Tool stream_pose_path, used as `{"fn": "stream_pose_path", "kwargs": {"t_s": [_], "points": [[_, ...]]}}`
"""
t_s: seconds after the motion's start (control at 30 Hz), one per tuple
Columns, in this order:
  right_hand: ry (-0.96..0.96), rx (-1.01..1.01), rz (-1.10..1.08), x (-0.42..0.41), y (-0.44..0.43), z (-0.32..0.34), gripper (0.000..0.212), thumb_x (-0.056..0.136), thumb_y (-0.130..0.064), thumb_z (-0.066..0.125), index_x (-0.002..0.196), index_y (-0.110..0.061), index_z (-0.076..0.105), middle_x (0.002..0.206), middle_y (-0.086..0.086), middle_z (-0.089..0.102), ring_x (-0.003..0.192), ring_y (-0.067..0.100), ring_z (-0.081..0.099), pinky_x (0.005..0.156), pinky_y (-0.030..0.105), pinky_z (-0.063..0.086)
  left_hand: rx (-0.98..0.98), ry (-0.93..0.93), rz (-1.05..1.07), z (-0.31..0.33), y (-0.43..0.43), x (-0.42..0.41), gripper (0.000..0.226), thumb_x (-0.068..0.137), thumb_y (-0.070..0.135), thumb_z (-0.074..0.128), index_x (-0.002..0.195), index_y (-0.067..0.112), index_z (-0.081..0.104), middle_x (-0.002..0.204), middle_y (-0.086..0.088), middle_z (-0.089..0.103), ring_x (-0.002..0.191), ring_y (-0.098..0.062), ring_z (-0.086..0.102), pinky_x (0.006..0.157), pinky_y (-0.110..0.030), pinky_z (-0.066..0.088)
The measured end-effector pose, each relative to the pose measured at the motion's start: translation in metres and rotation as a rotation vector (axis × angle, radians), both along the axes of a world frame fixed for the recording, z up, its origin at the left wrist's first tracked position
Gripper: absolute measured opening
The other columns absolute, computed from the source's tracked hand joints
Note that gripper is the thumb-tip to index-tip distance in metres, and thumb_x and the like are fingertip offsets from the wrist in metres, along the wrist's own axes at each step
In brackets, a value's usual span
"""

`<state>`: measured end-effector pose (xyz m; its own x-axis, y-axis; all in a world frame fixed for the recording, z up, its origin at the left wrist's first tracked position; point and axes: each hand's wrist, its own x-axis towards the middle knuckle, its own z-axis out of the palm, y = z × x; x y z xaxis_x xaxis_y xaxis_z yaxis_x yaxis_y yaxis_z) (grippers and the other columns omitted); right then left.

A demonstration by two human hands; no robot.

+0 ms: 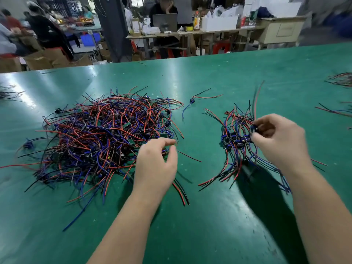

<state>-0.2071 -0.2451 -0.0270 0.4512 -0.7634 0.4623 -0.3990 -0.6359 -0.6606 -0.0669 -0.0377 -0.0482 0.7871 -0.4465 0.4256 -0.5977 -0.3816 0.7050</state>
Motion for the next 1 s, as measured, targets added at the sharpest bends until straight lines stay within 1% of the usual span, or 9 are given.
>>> {"fn": "stream_pose_path", "kwargs": {"t_s": [0.1,0.2,0.43,0.53,0.6,0.73,0.8,0.87,1.0], "points": [[0.417,0.032,-0.026,-0.001,-0.006,-0.012,0.020,0.074,-0.006,0.066,0.086,-0.022,0.070,0.082,0.004,0.069,0.083,0.025,0.061,0.072,0.028,0.046,0.317,-0.114,0.161,-0.007,0.006,0.011,0.031,0.089,0.026,0.056,0.118,0.025,0.063,0.129,0.002,0.055,0.119,-0.023,0.044,0.101,-0.037,0.032],[0.539,0.081,-0.049,0.000,-0.006,-0.015,0.020,0.075,-0.007,0.066,0.085,-0.025,0.071,0.086,0.004,0.069,0.091,0.028,0.061,0.076,0.031,0.049,0.617,-0.110,0.239,-0.015,0.009,0.013,0.039,0.091,0.032,0.050,0.130,0.032,0.051,0.145,0.000,0.037,0.131,-0.024,0.029,0.109,-0.041,0.021],[0.490,0.037,-0.088,0.003,-0.005,-0.015,0.015,0.079,-0.013,0.064,0.089,-0.015,0.076,0.088,0.009,0.072,0.088,0.031,0.061,0.074,0.031,0.047,0.682,-0.162,0.250,-0.014,0.009,0.019,0.017,0.093,0.044,0.051,0.104,0.037,0.063,0.109,0.008,0.060,0.107,-0.019,0.051,0.100,-0.040,0.026],[0.352,-0.086,-0.064,0.008,0.002,-0.013,0.017,0.082,-0.014,0.063,0.094,-0.013,0.074,0.095,0.012,0.069,0.091,0.030,0.060,0.080,0.031,0.045,0.553,-0.186,0.264,-0.009,0.008,0.019,0.014,0.093,0.042,0.054,0.097,0.036,0.066,0.099,0.010,0.065,0.099,-0.018,0.054,0.090,-0.037,0.027],[0.189,-0.113,-0.002,0.013,0.012,-0.011,0.015,0.081,-0.011,0.063,0.090,-0.014,0.075,0.090,0.006,0.069,0.083,0.021,0.060,0.073,0.024,0.040,0.272,-0.218,0.201,-0.004,0.008,0.016,0.009,0.090,0.033,0.061,0.094,0.031,0.068,0.093,0.009,0.068,0.091,-0.020,0.058,0.085,-0.036,0.033],[0.004,0.209,0.465,0.020,0.037,-0.008,0.026,0.079,-0.003,0.072,0.091,-0.026,0.073,0.075,-0.007,0.067,0.056,0.002,0.052,0.059,0.010,0.041,-0.252,-0.353,-0.071,0.004,0.003,0.001,0.006,0.084,0.015,0.068,0.089,0.016,0.071,0.084,0.005,0.066,0.080,-0.019,0.061,0.072,-0.044,0.050],[-0.023,0.425,0.782,0.023,0.053,-0.007,0.040,0.073,-0.004,0.078,0.104,-0.027,0.069,0.081,-0.004,0.066,0.060,0.008,0.050,0.059,0.018,0.044,-0.332,-0.375,-0.214,0.004,-0.004,-0.015,0.005,0.085,0.016,0.067,0.088,0.015,0.071,0.085,0.007,0.066,0.080,-0.016,0.062,0.070,-0.043,0.050],[-0.038,0.514,0.951,0.026,0.063,-0.011,0.036,0.067,-0.005,0.082,0.099,-0.015,0.069,0.085,0.007,0.063,0.071,0.015,0.054,0.065,0.030,0.046,-0.351,-0.370,-0.343,0.000,-0.010,-0.031,0.007,0.086,0.020,0.067,0.088,0.016,0.073,0.089,0.007,0.068,0.084,-0.012,0.062,0.075,-0.040,0.049],[-0.167,0.558,0.890,0.031,0.070,-0.014,0.008,0.068,0.001,0.074,0.074,0.003,0.068,0.071,0.007,0.065,0.069,0.013,0.057,0.064,0.025,0.048,-0.357,-0.274,-0.474,-0.001,-0.015,-0.038,0.018,0.085,0.020,0.068,0.103,0.019,0.069,0.102,0.013,0.063,0.096,-0.007,0.060,0.084,-0.033,0.049]]}}
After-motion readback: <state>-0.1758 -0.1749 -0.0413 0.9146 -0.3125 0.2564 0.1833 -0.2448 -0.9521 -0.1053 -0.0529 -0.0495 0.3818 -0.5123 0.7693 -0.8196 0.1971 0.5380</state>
